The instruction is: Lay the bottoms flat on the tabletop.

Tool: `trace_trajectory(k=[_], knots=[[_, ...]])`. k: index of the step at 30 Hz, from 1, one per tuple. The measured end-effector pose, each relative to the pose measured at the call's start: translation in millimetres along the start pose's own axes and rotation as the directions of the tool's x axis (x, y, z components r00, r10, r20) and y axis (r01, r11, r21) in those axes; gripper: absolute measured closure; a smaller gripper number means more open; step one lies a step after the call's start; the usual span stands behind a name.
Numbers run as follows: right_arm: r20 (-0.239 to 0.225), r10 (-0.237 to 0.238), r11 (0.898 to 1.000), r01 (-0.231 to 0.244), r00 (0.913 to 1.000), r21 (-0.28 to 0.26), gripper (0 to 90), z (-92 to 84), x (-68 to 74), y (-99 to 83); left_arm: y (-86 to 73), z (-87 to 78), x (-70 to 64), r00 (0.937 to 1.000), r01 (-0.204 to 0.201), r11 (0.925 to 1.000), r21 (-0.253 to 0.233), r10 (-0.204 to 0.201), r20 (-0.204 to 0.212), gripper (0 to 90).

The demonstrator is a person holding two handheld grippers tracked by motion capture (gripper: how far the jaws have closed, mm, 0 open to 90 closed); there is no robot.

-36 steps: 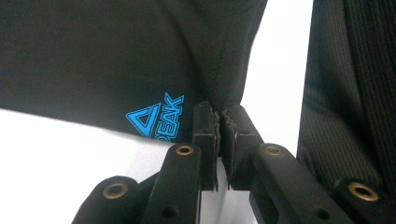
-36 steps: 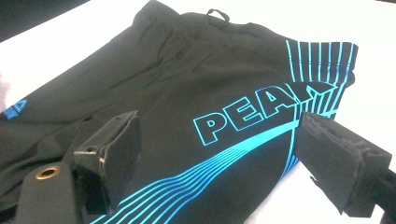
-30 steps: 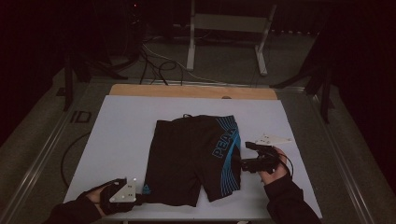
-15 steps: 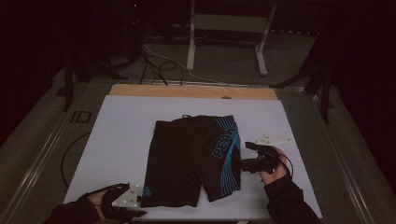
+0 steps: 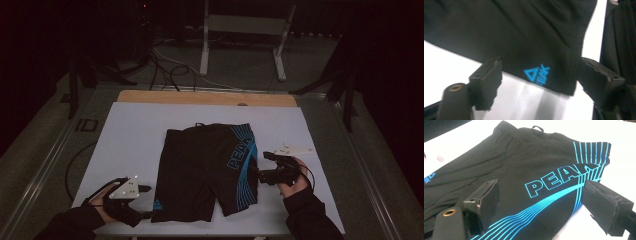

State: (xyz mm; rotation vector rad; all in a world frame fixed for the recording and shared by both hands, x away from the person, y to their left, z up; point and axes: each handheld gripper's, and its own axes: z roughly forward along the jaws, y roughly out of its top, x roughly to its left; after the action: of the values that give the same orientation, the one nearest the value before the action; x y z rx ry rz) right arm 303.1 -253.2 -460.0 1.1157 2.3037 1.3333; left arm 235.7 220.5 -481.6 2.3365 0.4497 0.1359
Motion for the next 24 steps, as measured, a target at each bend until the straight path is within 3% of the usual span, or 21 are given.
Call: trace_trajectory(k=[7, 14, 17, 24], knots=[[0.004, -0.001, 1.000, 0.001, 1.0000, 0.001, 15.3, -0.5, -0.6, -0.5, 6.6, -0.3, 8.2, 0.9980, 0.063, 0.9978, -0.021, -0.063, -0.009, 8.2], [0.008, -0.004, 1.000, 0.004, 1.0000, -0.001, 15.3, -1.2, -0.1, -0.6, 25.2, 0.1, 12.9, 0.9898, 0.139, 0.9899, -0.026, -0.140, -0.025, 0.4], [0.007, -0.007, 1.000, 0.007, 0.9999, 0.001, 15.3, -1.4, -0.5, -0.9, 34.5, -1.0, 13.6, 0.9910, 0.124, 0.9922, -0.013, -0.124, -0.051, 0.4], [0.006, -0.002, 1.000, 0.002, 1.0000, -0.001, 15.3, -1.8, 0.0, -1.3, 56.1, 0.5, 13.3, 0.9910, 0.128, 0.9916, -0.022, -0.128, -0.038, 0.4]])
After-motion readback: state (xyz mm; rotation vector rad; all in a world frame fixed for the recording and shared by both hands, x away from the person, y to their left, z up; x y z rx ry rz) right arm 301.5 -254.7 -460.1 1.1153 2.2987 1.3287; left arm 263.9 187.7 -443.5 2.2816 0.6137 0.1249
